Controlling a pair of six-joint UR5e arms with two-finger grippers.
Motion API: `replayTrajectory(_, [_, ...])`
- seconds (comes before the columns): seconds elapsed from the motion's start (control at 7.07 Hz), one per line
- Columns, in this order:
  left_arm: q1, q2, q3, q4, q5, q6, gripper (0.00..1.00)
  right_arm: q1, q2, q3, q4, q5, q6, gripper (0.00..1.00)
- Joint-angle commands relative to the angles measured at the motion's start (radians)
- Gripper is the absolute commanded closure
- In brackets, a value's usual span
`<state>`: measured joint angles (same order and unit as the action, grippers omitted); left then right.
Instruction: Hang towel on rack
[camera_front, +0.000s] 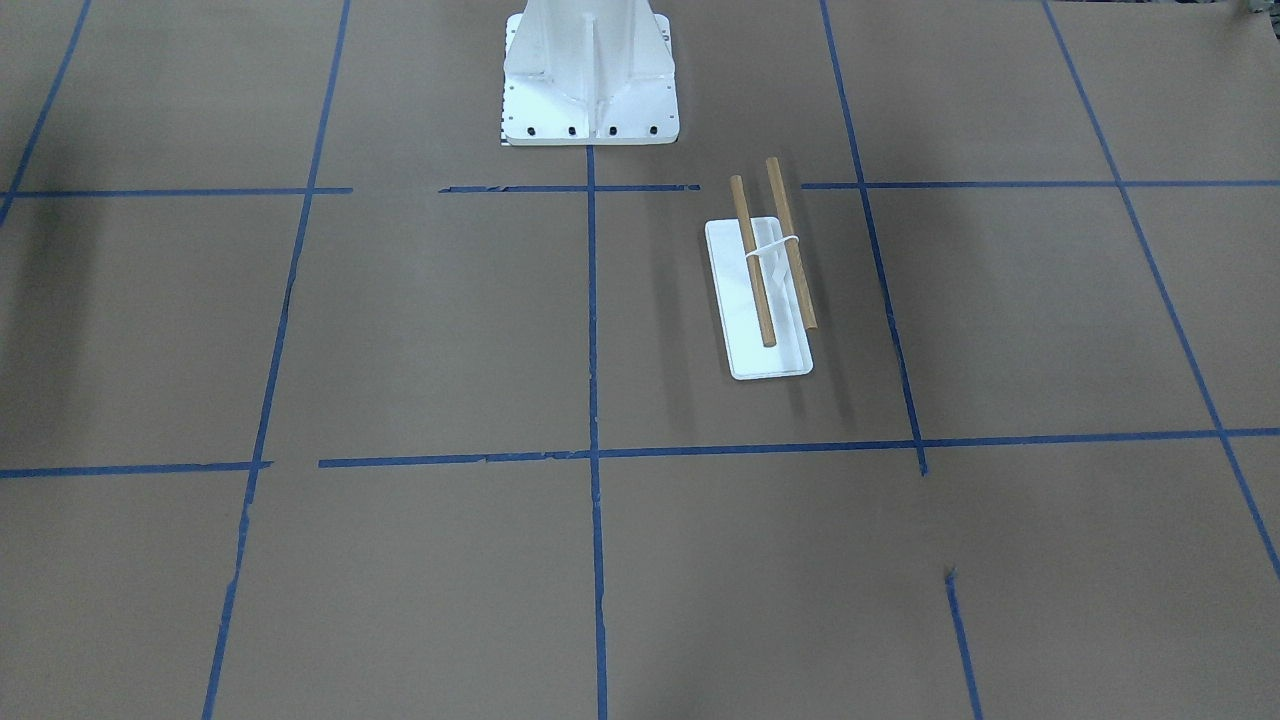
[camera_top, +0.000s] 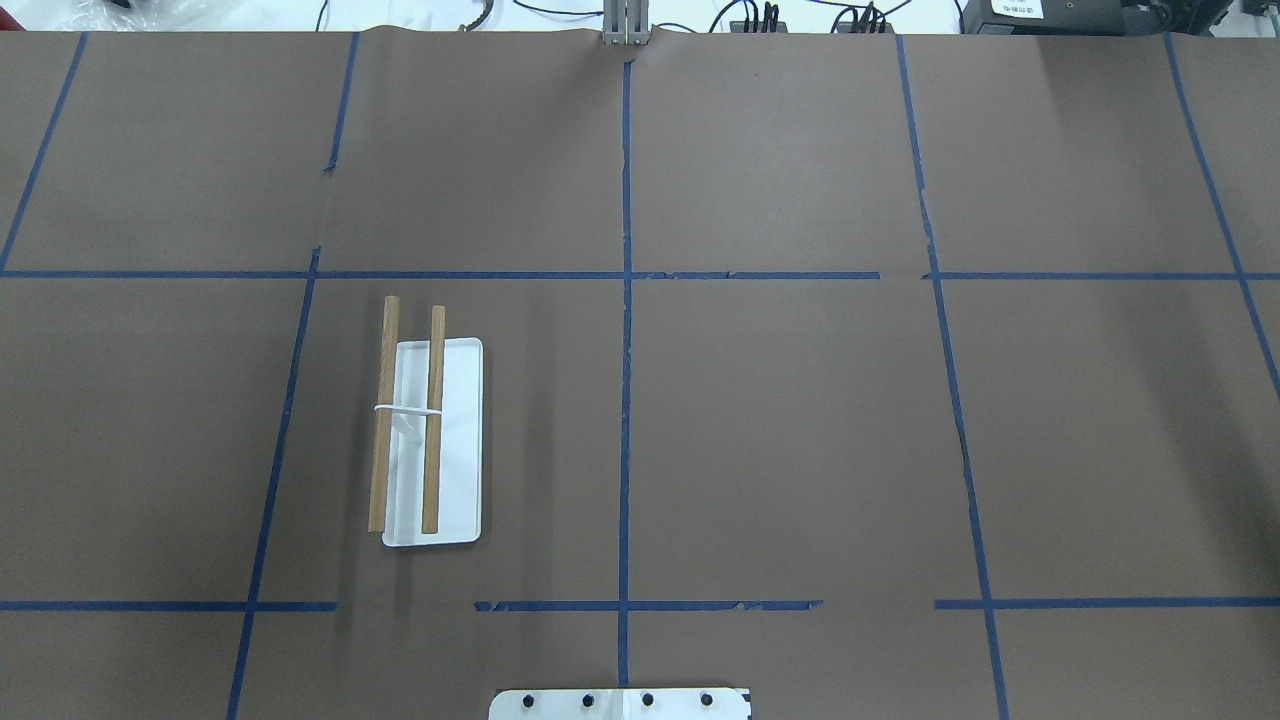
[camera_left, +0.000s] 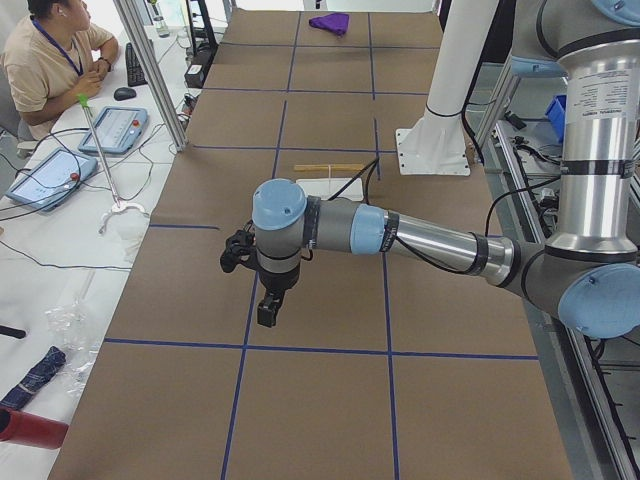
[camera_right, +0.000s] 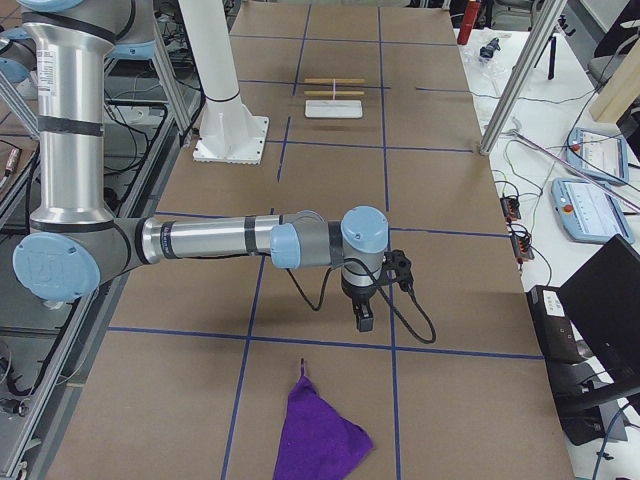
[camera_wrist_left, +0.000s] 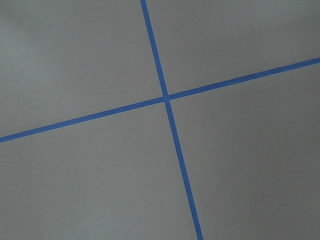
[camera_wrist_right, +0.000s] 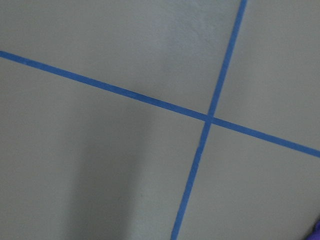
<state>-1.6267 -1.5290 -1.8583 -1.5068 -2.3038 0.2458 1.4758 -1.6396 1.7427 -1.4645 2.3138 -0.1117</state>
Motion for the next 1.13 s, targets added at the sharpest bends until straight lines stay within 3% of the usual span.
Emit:
replayTrajectory(0.0, [0.001,-0.031,0.020,-0.256,0.001,-0.005,0.00,-0.055,-0.044,-0.002,0.165,-0.004,0.026,0.00])
replayTrajectory(0.14, [0.001,-0.037,0.071,-0.474,-0.002,-0.026,0.00,-0.055,-0.104,-0.003,0.186,-0.016,0.026,0.00])
replayTrajectory(0.28, [0.001,-0.030,0.089,-0.548,-0.012,-0.110,0.00,-0.055,-0.176,-0.003,0.216,-0.081,0.029,0.01])
replayTrajectory(0.57, [0.002,-0.028,0.097,-0.569,-0.029,-0.111,0.00,-0.057,-0.285,-0.084,0.504,-0.156,0.165,0.01])
replayTrajectory(0.85, [0.002,-0.028,0.091,-0.570,-0.029,-0.112,0.00,-0.112,-0.261,-0.306,0.741,-0.163,0.161,0.01])
replayTrajectory(0.99, [0.002,-0.028,0.088,-0.570,-0.029,-0.112,0.00,-0.141,-0.258,-0.345,0.780,-0.163,0.159,0.02])
